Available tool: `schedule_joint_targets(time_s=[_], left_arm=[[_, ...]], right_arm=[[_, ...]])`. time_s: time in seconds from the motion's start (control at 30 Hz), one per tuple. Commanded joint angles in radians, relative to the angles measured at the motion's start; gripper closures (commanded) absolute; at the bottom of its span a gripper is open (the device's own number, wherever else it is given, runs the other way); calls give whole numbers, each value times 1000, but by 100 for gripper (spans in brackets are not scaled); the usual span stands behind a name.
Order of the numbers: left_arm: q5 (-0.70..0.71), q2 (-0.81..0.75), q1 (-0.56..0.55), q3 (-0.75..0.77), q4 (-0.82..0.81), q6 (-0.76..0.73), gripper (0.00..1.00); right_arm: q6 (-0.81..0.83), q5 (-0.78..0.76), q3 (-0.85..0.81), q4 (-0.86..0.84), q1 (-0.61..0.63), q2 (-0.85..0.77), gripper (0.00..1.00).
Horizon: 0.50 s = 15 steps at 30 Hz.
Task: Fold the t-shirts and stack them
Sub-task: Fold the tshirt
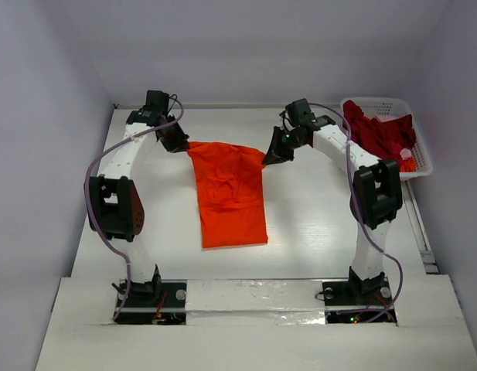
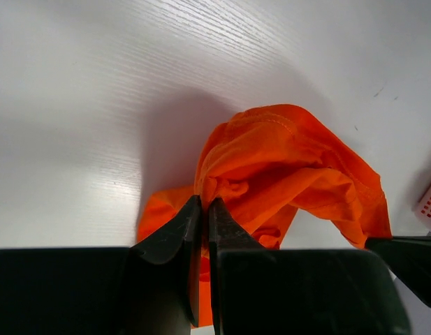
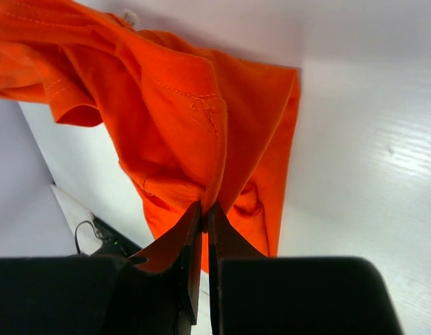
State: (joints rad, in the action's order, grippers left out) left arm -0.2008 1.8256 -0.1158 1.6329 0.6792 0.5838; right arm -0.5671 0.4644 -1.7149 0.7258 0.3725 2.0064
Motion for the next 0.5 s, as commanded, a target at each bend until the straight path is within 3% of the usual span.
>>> schedule_joint_targets(time_s=[0.0, 0.47], left_arm=[[-6, -110, 7, -31, 14, 4, 100], [-25, -242, -11, -206, 5, -7, 100]], right_arm=[[13, 19, 26, -37, 29, -98, 100], [29, 26, 120, -26, 39, -184, 100]])
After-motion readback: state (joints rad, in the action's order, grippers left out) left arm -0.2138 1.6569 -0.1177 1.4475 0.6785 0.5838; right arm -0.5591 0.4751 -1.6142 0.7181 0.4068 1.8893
